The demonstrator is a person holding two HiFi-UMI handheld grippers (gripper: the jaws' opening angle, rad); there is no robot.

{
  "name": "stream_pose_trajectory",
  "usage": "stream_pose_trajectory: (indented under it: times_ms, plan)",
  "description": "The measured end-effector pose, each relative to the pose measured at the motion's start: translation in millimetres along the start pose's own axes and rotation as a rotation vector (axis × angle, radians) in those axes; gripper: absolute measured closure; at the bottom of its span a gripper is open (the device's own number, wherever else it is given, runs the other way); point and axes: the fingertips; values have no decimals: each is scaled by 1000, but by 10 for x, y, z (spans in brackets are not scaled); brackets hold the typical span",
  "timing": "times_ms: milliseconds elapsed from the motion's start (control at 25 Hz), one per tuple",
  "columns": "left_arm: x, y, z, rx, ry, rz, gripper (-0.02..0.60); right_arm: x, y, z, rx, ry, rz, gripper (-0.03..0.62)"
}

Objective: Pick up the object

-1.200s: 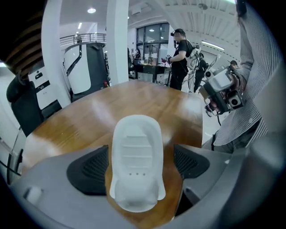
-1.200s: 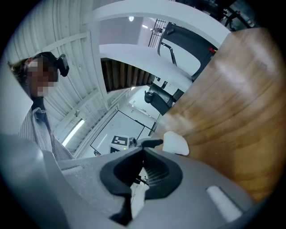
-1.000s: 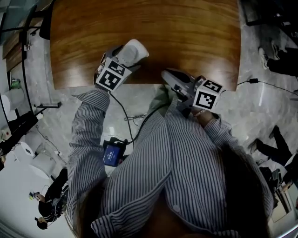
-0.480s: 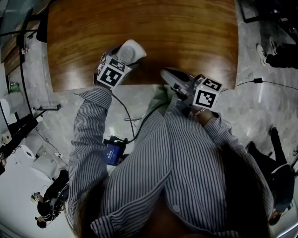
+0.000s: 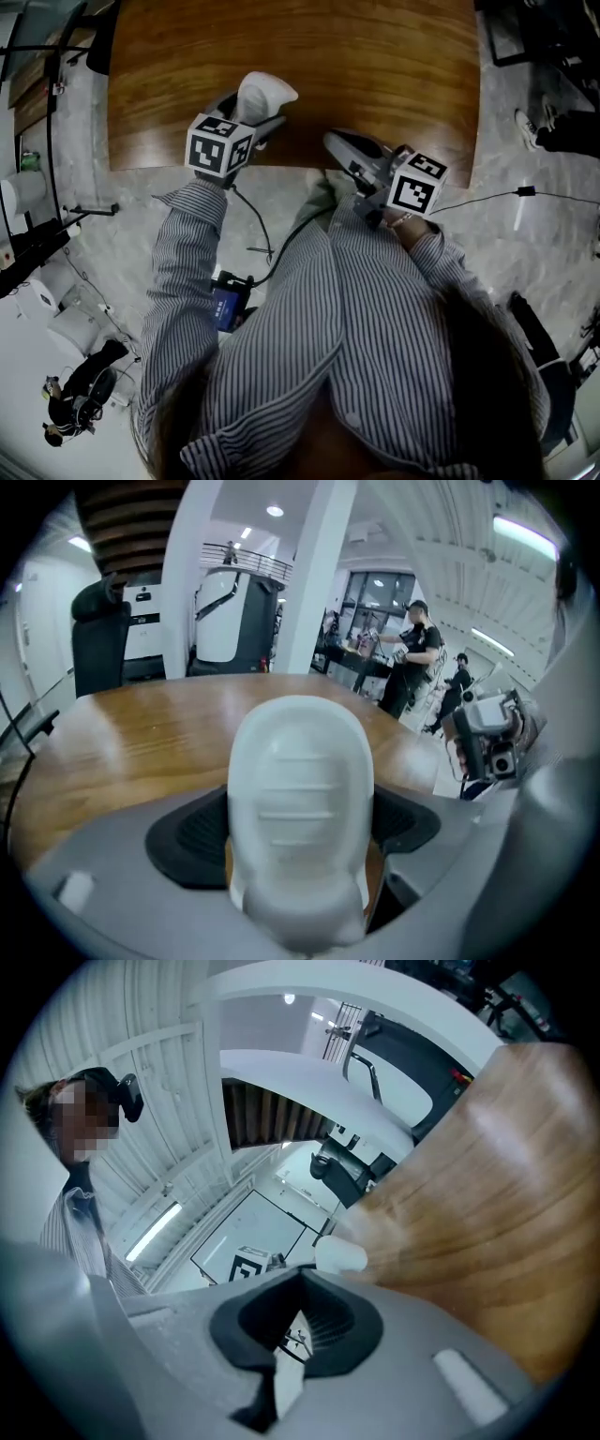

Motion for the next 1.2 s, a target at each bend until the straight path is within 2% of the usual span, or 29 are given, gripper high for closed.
stream_pose_trajectory:
  times_ms: [280, 560, 680, 840, 1200]
  plan:
    - [477, -409, -443, 273, -330, 3, 127, 151, 188, -14, 157, 19, 8, 591]
    - [984, -545, -791, 407, -699, -47, 127, 88, 487, -218, 246, -2, -38, 591]
    - [1132, -641, -776, 483, -815, -55, 127, 115, 494, -197, 239, -11, -39, 591]
    - [1208, -769, -683, 567, -889, -34, 127, 138, 537, -186, 238, -15, -42, 591]
    - [1182, -818, -617, 657, -937, -17, 127, 62, 532, -214, 277, 28, -40, 592]
Point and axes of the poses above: the fingertips, and each gripper's own axes: x backward along the fingers, y to its left, z out of its underside, and after that the axes turned 9 degrees about -x, right-handed
